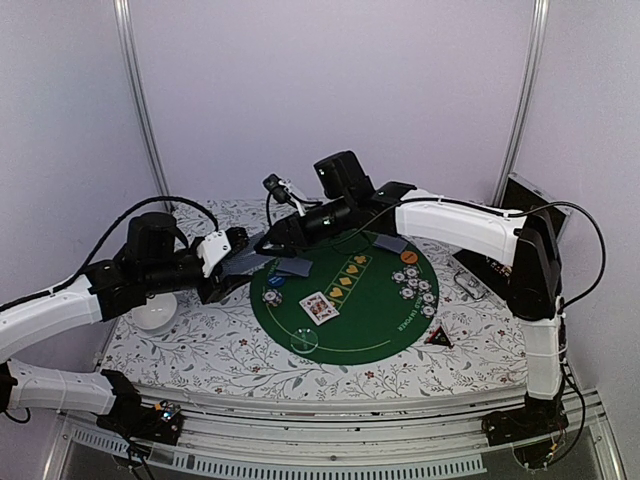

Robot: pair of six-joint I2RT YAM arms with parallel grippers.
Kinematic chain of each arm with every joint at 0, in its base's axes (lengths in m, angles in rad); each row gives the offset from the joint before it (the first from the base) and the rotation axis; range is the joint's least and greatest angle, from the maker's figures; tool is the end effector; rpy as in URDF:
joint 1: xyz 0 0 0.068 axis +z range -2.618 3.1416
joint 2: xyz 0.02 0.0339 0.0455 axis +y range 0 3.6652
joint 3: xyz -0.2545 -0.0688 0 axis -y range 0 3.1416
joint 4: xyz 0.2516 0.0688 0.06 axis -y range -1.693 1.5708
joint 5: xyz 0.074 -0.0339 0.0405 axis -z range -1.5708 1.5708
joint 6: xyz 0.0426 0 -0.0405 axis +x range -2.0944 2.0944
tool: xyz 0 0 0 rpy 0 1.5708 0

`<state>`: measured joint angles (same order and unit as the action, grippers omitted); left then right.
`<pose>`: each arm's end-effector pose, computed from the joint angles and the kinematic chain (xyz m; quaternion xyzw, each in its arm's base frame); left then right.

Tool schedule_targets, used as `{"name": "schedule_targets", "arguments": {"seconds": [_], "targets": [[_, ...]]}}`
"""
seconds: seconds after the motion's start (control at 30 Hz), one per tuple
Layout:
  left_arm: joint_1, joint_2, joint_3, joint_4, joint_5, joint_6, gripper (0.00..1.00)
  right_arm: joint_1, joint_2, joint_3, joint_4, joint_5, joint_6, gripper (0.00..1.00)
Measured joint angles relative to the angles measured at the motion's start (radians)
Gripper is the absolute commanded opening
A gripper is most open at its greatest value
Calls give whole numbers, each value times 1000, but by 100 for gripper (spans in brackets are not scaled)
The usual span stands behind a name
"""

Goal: Distribute texas hold em gaming equipment

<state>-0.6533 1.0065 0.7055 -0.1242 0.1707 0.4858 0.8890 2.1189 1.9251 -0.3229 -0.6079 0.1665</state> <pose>0.1922 -0.1563 0.2634 0.4904 0.6802 -0.1166 0.5321 0.2999 0.4081 0.2873 -0.4323 0.7182 0.4652 0.2844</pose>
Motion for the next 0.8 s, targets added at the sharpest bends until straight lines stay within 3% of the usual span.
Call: {"name": "schedule_targets", "arguments": {"seconds": [0.27, 0.33, 0.8], "targets": [[0, 0, 0, 0, -5, 0, 56, 0, -27, 10, -44, -18, -31, 10], [0, 0, 0, 0, -8, -1, 56, 0, -31, 19, -60, -22, -35, 3], [0, 0, 0, 8, -8, 0, 56, -29, -94, 78, -160, -34, -97, 1]]}}
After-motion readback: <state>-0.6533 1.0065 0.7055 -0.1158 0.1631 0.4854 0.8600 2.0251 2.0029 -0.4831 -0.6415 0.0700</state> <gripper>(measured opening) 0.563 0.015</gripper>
